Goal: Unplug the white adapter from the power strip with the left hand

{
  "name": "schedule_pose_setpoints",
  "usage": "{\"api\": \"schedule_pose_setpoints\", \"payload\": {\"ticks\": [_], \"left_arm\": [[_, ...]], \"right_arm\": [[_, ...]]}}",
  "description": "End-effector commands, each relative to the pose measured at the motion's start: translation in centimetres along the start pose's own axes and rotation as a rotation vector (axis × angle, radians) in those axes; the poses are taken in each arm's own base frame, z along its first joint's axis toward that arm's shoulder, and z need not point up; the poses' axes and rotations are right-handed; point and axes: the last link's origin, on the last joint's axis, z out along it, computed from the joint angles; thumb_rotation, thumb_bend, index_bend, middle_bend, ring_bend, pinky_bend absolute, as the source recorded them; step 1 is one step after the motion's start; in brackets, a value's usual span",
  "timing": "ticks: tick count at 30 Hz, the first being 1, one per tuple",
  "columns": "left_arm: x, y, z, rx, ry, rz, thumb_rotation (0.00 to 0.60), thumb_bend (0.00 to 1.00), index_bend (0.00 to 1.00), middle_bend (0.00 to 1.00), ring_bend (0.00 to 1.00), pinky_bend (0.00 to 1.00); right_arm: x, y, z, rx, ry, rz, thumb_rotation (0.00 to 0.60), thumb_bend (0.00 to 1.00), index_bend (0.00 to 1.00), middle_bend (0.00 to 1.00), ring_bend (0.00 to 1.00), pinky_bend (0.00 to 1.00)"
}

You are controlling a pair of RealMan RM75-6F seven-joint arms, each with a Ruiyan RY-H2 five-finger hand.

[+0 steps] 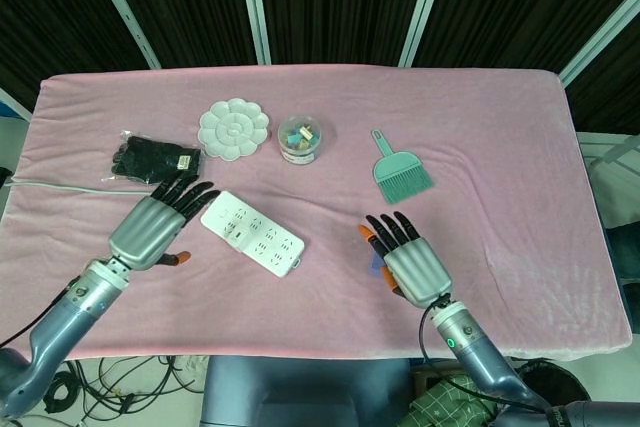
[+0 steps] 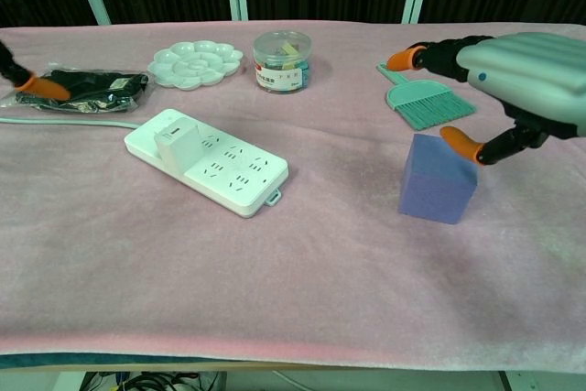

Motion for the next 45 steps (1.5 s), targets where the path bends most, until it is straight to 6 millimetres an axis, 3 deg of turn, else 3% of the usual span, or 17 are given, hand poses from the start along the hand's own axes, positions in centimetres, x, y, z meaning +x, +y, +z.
{"api": "schedule_pose_setpoints", "payload": {"ticks": [1, 8, 20, 33, 45], "left_arm": [[-1.0, -1.4, -1.4, 0.031, -0.05, 0.029, 0.6, 0.09, 0.12, 0.09, 0.0, 0.0], [-2.9, -2.7, -2.5, 0.038, -0.103, 0.06, 0.6, 0.09, 0.12, 0.09, 0.0, 0.0], [-6.0, -2.0, -1.2, -0.044, -0.062, 0.016, 0.6, 0.09, 0.12, 0.09, 0.0, 0.0], [-8.0, -0.4, 0.9, -0.08, -0.07, -0.006, 0.6, 0.09, 0.12, 0.09, 0.0, 0.0], [-9.1, 0.8, 3.1, -0.086, -0.071, -0.03, 0.6, 0.09, 0.12, 0.09, 0.0, 0.0]], "right_arm": [[-1.8, -1.2, -0.1, 0.023, 0.016, -0.06, 0.6, 0.53, 0.09, 0.04, 0.06, 0.06], [-4.3, -4.4, 1.3, 0.075, -0.005, -0.059, 0.6, 0.55, 0.09, 0.04, 0.07, 0.06], [-6.6, -9.6, 5.0, 0.116, -0.016, -0.048, 0.6, 0.56, 0.09, 0.05, 0.08, 0.06], [-7.8, -12.1, 8.1, 0.121, -0.052, -0.078, 0.6, 0.57, 0.09, 0.05, 0.08, 0.06], [-7.4, -14.1, 10.4, 0.135, -0.065, -0.05, 0.6, 0.59, 0.1, 0.05, 0.08, 0.06]]}}
